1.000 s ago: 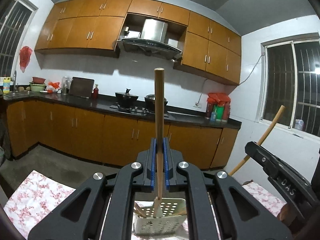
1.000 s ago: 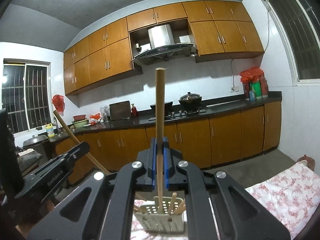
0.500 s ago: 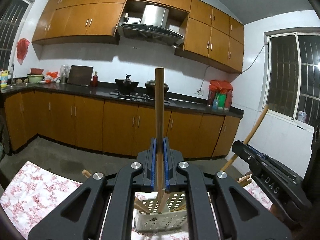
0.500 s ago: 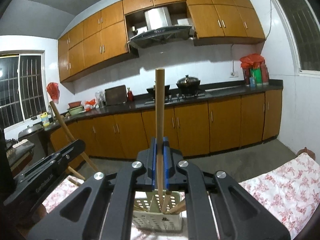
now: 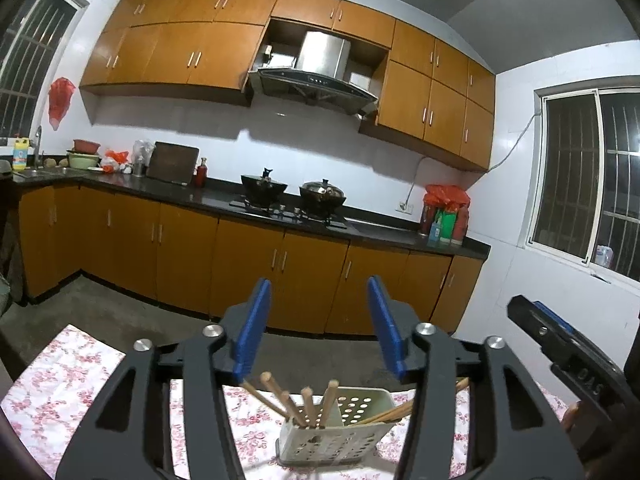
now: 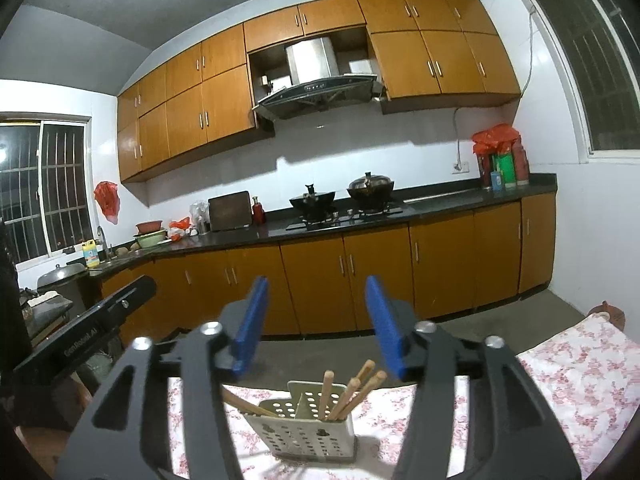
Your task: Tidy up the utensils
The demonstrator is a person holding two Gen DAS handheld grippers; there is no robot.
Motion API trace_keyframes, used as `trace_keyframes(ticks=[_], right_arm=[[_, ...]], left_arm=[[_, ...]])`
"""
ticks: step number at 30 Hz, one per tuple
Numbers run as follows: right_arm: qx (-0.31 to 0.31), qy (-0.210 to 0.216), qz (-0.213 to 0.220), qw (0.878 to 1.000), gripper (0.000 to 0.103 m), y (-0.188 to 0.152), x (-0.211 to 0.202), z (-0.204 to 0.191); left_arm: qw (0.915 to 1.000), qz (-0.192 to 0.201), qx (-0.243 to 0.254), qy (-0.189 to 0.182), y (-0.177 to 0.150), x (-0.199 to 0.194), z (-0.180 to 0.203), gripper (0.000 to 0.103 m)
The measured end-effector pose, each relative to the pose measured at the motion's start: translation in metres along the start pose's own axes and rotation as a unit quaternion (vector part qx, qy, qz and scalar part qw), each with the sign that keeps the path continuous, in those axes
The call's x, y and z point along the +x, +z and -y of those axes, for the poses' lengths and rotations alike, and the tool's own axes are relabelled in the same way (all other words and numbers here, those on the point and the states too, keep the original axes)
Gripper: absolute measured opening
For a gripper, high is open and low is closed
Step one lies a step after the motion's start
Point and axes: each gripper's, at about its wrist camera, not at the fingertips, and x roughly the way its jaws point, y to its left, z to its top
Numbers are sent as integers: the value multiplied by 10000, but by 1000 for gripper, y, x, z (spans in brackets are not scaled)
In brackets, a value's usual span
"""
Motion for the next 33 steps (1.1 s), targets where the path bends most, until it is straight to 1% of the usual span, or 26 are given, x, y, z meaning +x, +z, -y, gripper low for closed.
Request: trace_keyframes(ticks=[1, 2, 3, 4, 5, 6, 7, 10, 15, 17, 19, 23, 28, 30, 33], right_arm=[[-36, -5, 17, 10000, 72, -1, -7, 0], [-64, -11, 37, 10000, 77, -1, -13, 0], [-102, -32, 60, 9999, 87, -3, -20, -1], [-142, -58, 81, 9998, 95, -4, -26, -2], [-191, -88, 106, 9997, 97, -6, -33, -3], [-264, -136, 121, 9995, 99, -9, -40, -5], [-346, -179, 116, 9992, 99, -13, -47, -7], [-597, -359, 35, 9976, 99, -23, -61, -13], [-880, -674, -134, 9937, 99, -53, -86, -23], [-867, -713, -214, 9935, 99, -64, -93, -23], [-834, -780, -337, 9929, 99, -81, -101, -24], [-757, -1025, -402, 9910, 99, -108, -114, -23], [-603, -925, -847, 9903, 99, -133, -121, -17], [-590, -925, -948, 9894, 99, -141, -123, -16], [-599, -933, -1062, 9881, 99, -154, -127, -17]], left_arm=[[10000, 19, 25, 23, 0, -5, -1, 62], [9999, 62, 71, 67, 0, -13, -2, 65], [9998, 107, 123, 107, 0, -20, -3, 74], [9995, 179, 203, 169, -1, -30, -4, 83], [9992, 221, 256, 205, -1, -37, -5, 88], [9988, 279, 340, 236, -2, -47, -5, 97], [9985, 302, 381, 248, -3, -52, -6, 100], [9976, 290, 561, 291, -12, -74, -7, 101], [9959, 58, 792, 438, -39, -102, -10, 101], [9952, -6, 794, 568, -52, -113, -14, 101], [9947, -80, 770, 670, -64, -118, -17, 101], [9926, -379, 751, 877, -93, -129, -27, 101], [9895, -647, 806, 1015, -117, -136, -34, 101], [9892, -740, 771, 1006, -123, -137, -35, 101], [9885, -775, 813, 1012, -130, -140, -31, 101]])
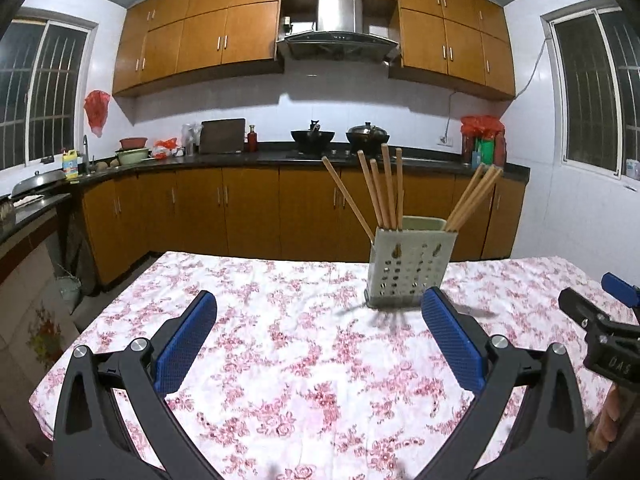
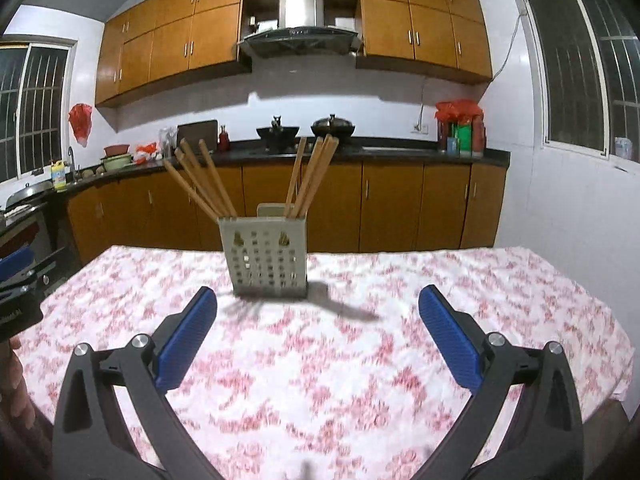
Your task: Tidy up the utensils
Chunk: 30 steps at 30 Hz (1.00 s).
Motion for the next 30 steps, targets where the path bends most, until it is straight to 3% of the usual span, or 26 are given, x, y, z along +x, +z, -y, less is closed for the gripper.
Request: trace_keyframes(ticks=[9, 30], right_arm=[[-40, -29, -168, 9998, 99, -17, 2, -4], [55, -56, -531, 9986, 99, -31, 14, 2]], left_arm=[[9994, -129, 320, 52, -21, -3, 17, 101], [9979, -596, 230, 52, -43, 10, 17, 101]])
